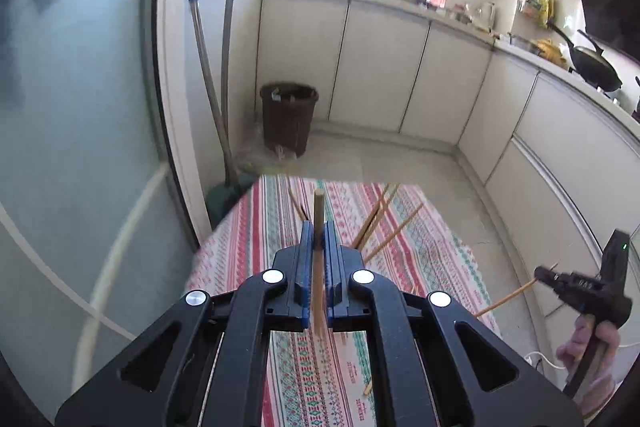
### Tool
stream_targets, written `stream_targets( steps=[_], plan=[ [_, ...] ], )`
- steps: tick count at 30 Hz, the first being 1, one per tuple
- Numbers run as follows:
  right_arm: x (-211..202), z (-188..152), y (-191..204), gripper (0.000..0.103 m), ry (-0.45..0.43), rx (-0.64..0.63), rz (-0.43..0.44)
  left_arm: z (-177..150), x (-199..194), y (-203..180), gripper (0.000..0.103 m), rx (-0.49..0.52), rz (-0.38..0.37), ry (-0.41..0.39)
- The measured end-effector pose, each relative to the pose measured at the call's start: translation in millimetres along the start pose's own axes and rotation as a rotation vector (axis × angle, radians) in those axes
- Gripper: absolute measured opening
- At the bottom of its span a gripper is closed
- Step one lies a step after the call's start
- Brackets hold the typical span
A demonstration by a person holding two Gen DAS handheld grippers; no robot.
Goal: Organize utensils
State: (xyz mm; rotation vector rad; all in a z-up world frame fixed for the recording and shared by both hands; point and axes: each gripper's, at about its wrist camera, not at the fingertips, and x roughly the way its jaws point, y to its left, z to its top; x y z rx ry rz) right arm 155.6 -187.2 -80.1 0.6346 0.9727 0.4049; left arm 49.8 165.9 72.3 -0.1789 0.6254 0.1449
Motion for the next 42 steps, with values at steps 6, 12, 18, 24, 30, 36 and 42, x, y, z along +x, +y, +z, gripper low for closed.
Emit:
stream_targets(
  steps=[6,12,18,24,30,36,42],
  plan=[
    [-1.6,1.1,-5.2,0.009,-0.001,0.01,-0.001,30.8,-12.9,-11.1,0.004,-0.02,-0.016,-0.072],
    [3.6,0.7,-5.3,0.009,0.012,0.004,-0.017,39.7,21.7,-15.5,0.004,-0.08,-0.035,-0.079],
    [6.8,1.6,-3.8,0.009,0.018,-0.004,-0.028,21.7,73.1,-3.3,0.005,-0.173,-0.025,-0.03],
    [-4.6,1.0,12.8,0.009,0.009,-0.028,0.034,5.3,30.5,29.7,0.021,-0.28,-0.025,-0.138],
    [-27.4,-2.5,64.9,0.009,-0.024,-0.111,0.117,-17.2,7.2,65.8,0.031,-0.391,-0.033,-0.224],
    [-27.2,7.0,131.7,0.009,-0.036,-0.197,0.12,-24.2,24.3,111.3,0.033,-0.507,-0.08,-0.153],
    [-9.0,23.2,195.4,0.009,-0.064,-0.275,0.101,-29.5,21.5,134.1,0.033,-0.56,-0.092,-0.16]
  ],
)
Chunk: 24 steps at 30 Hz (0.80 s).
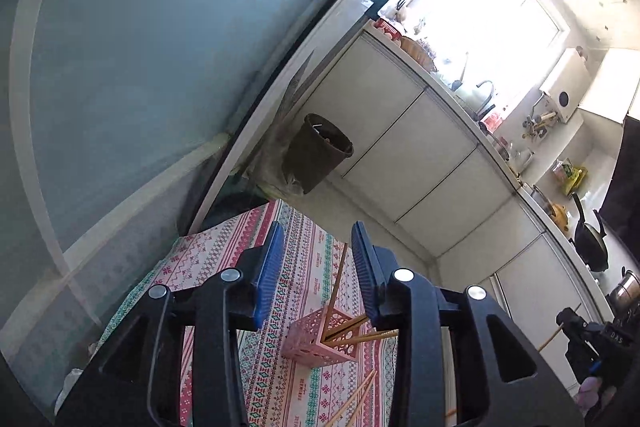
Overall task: Organize utensils
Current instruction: 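Open the left tool in the holder while the right tool lowers and releases its chopstick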
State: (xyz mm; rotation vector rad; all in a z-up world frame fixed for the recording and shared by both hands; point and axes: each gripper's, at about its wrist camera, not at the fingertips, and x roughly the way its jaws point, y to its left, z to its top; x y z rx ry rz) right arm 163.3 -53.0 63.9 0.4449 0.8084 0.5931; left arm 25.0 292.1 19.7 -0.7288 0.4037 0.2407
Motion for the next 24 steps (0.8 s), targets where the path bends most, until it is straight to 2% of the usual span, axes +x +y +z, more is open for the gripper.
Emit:
stream_targets(
  steps=[7,13,17,24],
  plan=[
    [32.4,35.5,44.3,0.007,-0.036,-0.061,-0.03,1.4,11.9,4.8,0.033,-0.017,-0.004,0.028],
    [63.1,65.2,69.6,0.006,-0.072,-0.133,-0.109,-1.3,30.2,9.4,0.033,-0.028,0.0,0.076],
    [81.5,65.5,72.0,0.006,-0.055,-0.167,-0.15,-5.3,37.4,9.5,0.033,-0.026,0.005,0.104],
    [118.0,42.5,57.5,0.006,0.021,-0.176,-0.186,-7.5,41.2,12.3,0.033,-0.035,0.008,0.128]
  ],
)
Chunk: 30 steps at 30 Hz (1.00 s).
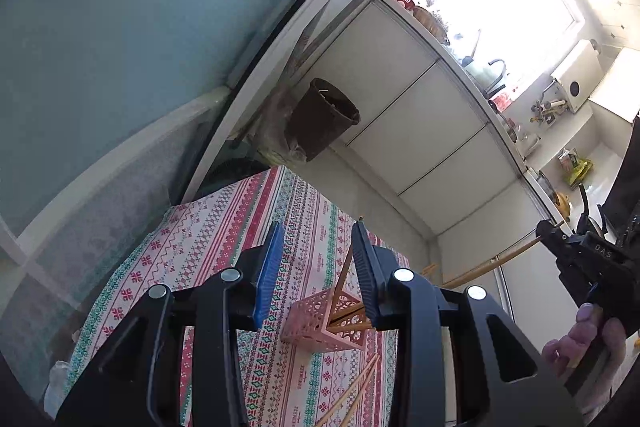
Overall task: Organize utensils
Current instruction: 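Open the left tool in the holder while the right tool lowers and releases its chopstick, then return both tools to the pile and close the left tool on a wooden chopstick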
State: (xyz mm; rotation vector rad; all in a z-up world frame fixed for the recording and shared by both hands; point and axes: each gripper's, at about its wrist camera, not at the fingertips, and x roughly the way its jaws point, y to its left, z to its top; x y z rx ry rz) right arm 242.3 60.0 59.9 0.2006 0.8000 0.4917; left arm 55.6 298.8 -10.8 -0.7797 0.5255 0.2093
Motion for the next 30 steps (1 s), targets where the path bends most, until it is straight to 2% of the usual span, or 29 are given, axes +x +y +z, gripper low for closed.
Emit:
stream_targets(
  steps=[4,6,7,8,9,13,16,19,21,22,24,25,26,28,30],
  plan=[
    [10.8,-10.8,-0.2,0.006,0.02,-0.007,-0.005,1.0,1.8,-0.4,0.033,0.001,0.0,0.006],
    [15.9,-14.6,1.8,0.009,0.028,-0.013,-0.007,0.4,2.2,-1.0,0.033,0.002,0.001,0.011],
    [18.9,-16.3,3.1,0.013,0.034,-0.014,-0.006,0.2,2.3,-1.4,0.033,0.002,0.001,0.013],
    [22.2,-18.1,3.2,0.027,0.048,-0.014,0.005,-0.1,1.8,-2.0,0.033,0.003,-0.002,0.015],
    [23.7,-20.5,3.4,0.035,0.059,-0.01,0.017,-0.2,1.7,-2.9,0.033,0.006,-0.003,0.015],
    [16.3,-30.5,6.6,0.036,0.047,-0.026,0.013,-4.5,-0.6,-10.9,0.033,0.04,-0.019,0.022],
    [7.9,-39.0,5.6,0.036,0.053,-0.031,0.009,-12.6,3.4,-21.3,0.038,0.086,-0.016,0.048],
    [-0.5,-53.3,-1.9,0.045,0.057,-0.041,-0.023,-25.1,10.9,-32.6,0.042,0.143,0.002,0.087],
    [-3.5,-67.0,-11.0,0.055,0.072,-0.04,-0.048,-36.9,17.8,-42.0,0.047,0.188,0.022,0.116],
    [-4.0,-75.2,-16.7,0.063,0.084,-0.035,-0.062,-43.2,21.9,-46.7,0.054,0.209,0.028,0.134],
    [-4.2,-91.3,-30.3,0.071,0.109,-0.016,-0.076,-56.2,30.9,-54.7,0.068,0.248,0.04,0.173],
    [-4.0,-99.8,-38.6,0.079,0.122,-0.002,-0.079,-65.0,37.3,-59.0,0.08,0.274,0.054,0.202],
    [-3.8,-109.6,-50.1,0.089,0.137,0.022,-0.084,-72.7,41.7,-60.8,0.086,0.293,0.065,0.222],
    [-1.8,-126.2,-72.9,0.096,0.158,0.069,-0.106,-95.3,58.7,-68.4,0.088,0.369,0.101,0.295],
    [2.3,-145.8,-103.7,0.096,0.201,0.126,-0.15,-119.4,76.0,-74.1,0.089,0.45,0.136,0.371]
  ],
)
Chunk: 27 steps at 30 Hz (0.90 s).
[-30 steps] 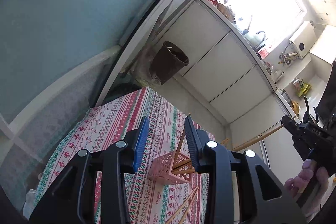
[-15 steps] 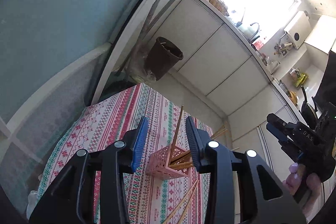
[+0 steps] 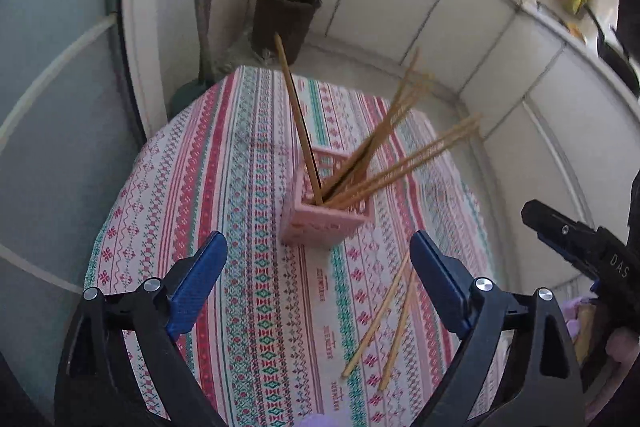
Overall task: Organize utensils
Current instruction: 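Return both tools to the pile and close the left tool on a wooden chopstick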
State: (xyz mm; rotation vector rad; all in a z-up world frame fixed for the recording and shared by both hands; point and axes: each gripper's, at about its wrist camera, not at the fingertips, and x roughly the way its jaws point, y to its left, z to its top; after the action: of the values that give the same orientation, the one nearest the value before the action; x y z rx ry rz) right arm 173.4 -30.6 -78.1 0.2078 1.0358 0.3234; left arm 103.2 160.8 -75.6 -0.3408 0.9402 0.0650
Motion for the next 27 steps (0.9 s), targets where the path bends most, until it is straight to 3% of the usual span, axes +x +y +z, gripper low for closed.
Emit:
stream_targets(
  steps=[3,7,8,11,15,18,24,27],
  plan=[
    [19.1,-19.9,-57.5,0.096,0.075,0.125,-0.054,-23.1,35.1,-26.5,0.09,0.11,0.005,0.119],
    [37.9,-46.6,-142.1,0.096,0.16,0.363,-0.087,-53.8,66.2,-63.3,0.09,0.258,0.039,0.178],
    [40.5,-49.1,-158.8,0.096,0.186,0.431,-0.082,-59.8,73.3,-73.6,0.09,0.296,0.054,0.187],
    [35.5,-53.3,-195.7,0.096,0.19,0.621,0.054,-69.7,92.6,-97.0,0.09,0.359,0.069,0.218],
    [22.6,-50.7,-208.1,0.096,0.152,0.67,0.081,-68.0,113.3,-118.3,0.09,0.401,0.096,0.23],
    [27.4,-50.1,-217.0,0.096,0.188,0.711,0.135,-61.5,125.6,-128.4,0.09,0.436,0.137,0.214],
    [42.4,-44.1,-228.1,0.096,0.257,0.772,0.209,-42.5,154.4,-141.1,0.089,0.462,0.195,0.257],
    [47.1,-43.4,-230.2,0.096,0.271,0.809,0.25,-35.7,170.2,-147.7,0.083,0.506,0.23,0.282]
  ],
)
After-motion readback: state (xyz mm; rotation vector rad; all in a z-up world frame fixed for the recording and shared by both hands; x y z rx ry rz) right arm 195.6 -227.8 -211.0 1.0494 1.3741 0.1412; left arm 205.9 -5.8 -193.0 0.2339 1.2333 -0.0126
